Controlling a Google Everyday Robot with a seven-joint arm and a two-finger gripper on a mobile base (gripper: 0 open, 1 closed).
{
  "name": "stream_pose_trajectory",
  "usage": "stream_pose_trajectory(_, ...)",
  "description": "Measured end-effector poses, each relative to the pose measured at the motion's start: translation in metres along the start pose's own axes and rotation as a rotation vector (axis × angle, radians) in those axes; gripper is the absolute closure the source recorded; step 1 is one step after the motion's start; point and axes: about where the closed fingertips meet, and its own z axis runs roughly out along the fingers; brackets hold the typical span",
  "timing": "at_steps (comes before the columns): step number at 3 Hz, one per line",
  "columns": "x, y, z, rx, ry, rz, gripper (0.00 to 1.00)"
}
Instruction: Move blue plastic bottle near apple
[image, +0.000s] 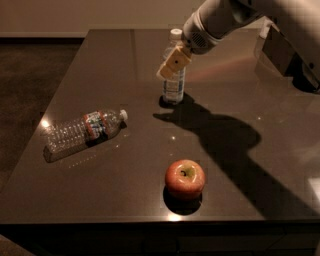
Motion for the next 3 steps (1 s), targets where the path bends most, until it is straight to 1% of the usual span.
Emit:
stream_pose_trajectory(1,-0.006,0.001,-0.001,-0.023,-0.019,-0.003,0.48)
stream_pose_trajectory(2,-0.012,0.005,-0.010,-0.045,-0.039,-0.011,0.72)
stream_pose_trajectory(3,-0.014,0.018,-0.032,-0.074,-0.056,-0.030,0.95)
